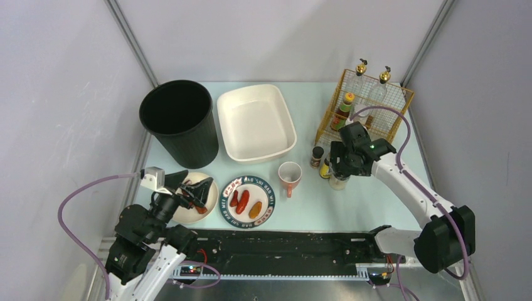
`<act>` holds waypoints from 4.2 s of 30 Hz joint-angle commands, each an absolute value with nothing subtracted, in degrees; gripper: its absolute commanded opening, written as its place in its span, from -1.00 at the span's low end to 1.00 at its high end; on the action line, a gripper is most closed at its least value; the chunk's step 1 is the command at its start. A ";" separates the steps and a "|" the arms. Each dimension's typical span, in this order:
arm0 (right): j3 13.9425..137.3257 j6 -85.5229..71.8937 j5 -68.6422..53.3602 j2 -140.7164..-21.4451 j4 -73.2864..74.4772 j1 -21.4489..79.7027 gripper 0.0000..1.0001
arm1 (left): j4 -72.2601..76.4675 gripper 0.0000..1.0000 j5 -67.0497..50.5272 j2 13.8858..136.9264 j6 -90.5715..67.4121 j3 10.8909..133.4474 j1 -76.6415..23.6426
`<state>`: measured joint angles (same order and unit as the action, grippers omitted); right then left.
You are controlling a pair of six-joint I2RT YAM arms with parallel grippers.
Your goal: Clear the kitchen counter
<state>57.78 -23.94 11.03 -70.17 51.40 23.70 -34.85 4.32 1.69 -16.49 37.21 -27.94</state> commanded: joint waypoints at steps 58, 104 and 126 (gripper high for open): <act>86.15 -19.22 15.28 -66.04 56.67 12.05 -1.00 | -33.79 0.97 4.06 2.95 -16.17 36.90 -27.89; 93.32 -23.42 8.12 -90.21 43.94 -8.34 -1.00 | -33.79 0.97 5.14 2.24 -16.26 36.91 -27.94; 88.88 -24.53 15.02 -98.87 42.00 -4.92 -0.98 | -33.83 0.97 5.07 2.16 -16.32 36.84 -27.94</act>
<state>89.03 -23.75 12.64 -98.28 44.53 -5.21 -34.85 4.47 2.07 -16.49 37.23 -27.94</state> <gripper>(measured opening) 0.660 0.985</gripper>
